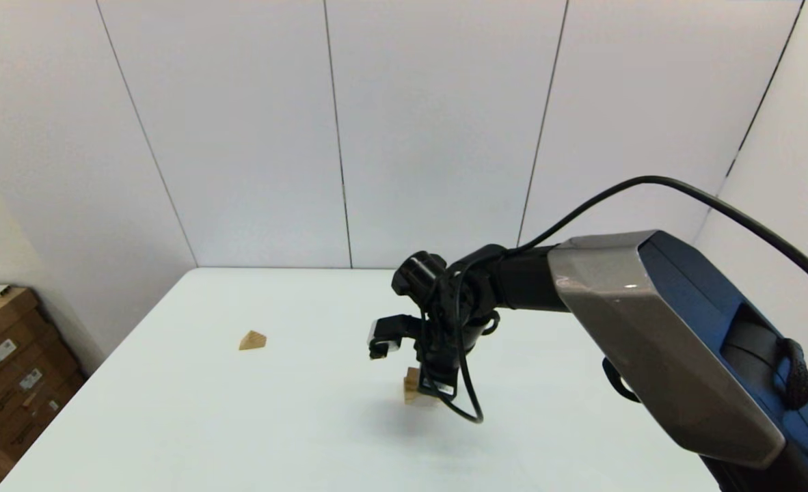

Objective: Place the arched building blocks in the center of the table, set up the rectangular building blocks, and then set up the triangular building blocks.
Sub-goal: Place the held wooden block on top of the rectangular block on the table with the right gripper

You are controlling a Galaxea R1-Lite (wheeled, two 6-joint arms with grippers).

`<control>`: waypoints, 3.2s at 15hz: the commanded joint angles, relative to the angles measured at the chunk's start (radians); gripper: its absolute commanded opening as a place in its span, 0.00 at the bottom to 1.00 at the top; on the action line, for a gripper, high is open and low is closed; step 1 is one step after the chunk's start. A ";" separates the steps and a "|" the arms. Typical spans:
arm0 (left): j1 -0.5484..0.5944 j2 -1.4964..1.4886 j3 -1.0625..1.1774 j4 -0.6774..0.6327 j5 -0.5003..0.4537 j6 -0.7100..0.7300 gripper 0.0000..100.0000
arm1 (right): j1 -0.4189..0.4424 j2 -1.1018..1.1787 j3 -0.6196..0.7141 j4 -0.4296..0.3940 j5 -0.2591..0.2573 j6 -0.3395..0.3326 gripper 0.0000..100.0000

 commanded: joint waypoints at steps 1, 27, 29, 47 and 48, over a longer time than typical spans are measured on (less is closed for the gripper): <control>0.000 0.001 0.001 0.000 0.000 0.000 1.00 | -0.001 0.002 -0.001 0.003 0.000 -0.003 0.00; 0.000 0.001 -0.001 0.000 0.000 0.000 1.00 | 0.004 -0.012 -0.010 0.005 0.006 -0.001 0.00; 0.000 0.001 0.001 0.000 0.000 0.000 1.00 | 0.005 -0.009 -0.010 0.005 0.006 -0.001 0.00; 0.000 0.001 0.001 0.000 0.000 0.000 1.00 | 0.012 -0.030 -0.010 -0.054 0.011 0.094 1.00; 0.000 0.001 0.001 0.000 0.000 0.000 1.00 | 0.009 -0.062 -0.008 -0.049 0.012 0.123 1.00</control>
